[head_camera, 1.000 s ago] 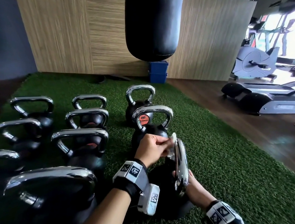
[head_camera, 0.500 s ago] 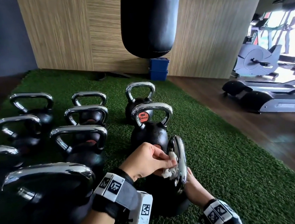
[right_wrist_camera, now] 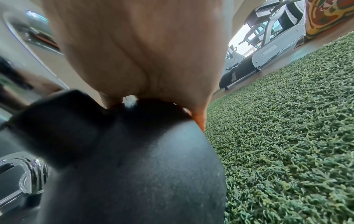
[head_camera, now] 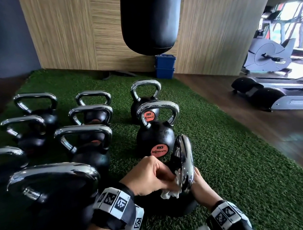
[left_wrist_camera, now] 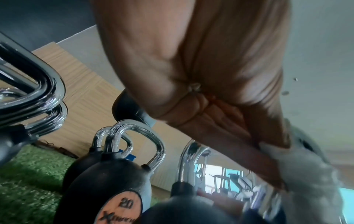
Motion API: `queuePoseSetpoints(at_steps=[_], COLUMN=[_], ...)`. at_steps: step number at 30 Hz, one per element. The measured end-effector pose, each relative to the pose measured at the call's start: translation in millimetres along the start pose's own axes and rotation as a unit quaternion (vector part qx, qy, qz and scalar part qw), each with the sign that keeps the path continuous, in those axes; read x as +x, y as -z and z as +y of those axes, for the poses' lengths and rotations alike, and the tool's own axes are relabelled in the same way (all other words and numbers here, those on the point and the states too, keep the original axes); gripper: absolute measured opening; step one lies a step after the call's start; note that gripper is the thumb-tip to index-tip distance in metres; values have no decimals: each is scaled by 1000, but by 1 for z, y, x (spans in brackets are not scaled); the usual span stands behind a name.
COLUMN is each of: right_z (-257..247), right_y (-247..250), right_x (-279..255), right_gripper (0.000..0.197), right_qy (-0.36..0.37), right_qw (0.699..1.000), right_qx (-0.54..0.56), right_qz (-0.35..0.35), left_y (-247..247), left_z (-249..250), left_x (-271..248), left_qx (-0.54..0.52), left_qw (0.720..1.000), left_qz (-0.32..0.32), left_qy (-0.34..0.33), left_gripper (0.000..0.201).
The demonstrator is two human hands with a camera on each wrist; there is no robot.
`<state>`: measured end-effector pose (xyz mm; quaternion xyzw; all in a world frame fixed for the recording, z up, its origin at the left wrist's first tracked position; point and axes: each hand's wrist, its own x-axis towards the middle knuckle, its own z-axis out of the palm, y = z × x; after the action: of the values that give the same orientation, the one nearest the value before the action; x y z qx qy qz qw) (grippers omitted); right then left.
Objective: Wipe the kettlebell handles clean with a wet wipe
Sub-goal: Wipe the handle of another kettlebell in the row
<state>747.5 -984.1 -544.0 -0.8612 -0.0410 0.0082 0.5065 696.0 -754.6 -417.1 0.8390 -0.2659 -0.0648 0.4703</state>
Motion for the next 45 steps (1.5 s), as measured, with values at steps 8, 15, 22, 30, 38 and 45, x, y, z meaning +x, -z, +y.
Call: queuePoseSetpoints(at_steps=[8, 15, 22, 30, 38, 45], right_z=[-30, -113, -185, -187, -168, -136], right_y=[10, 62, 75, 57, 74, 84], right_x=[-15, -54, -77, -70, -60, -47], right_gripper=[51, 15, 39, 39, 31, 27], right_qy=[-9, 55, 255, 296, 215, 116], right_qw=[998, 977, 961, 951, 967, 975], right_qx=[-49, -51, -87, -9, 17, 37], right_qz=[-24, 200, 60, 89, 139, 189], left_y=[-13, -7, -2, 7, 18, -59], left_z=[-17, -5, 20, 27, 3, -47], left_x=[-4, -2, 8, 4, 3, 11], left_qx=[9, -301, -425, -399, -153, 203], left_qw=[1000, 936, 893, 906, 982, 969], left_qz=[15, 183, 147, 141, 101, -53], left_qy=[20, 25, 11, 15, 38, 128], left_gripper=[12, 19, 18, 21, 47, 159])
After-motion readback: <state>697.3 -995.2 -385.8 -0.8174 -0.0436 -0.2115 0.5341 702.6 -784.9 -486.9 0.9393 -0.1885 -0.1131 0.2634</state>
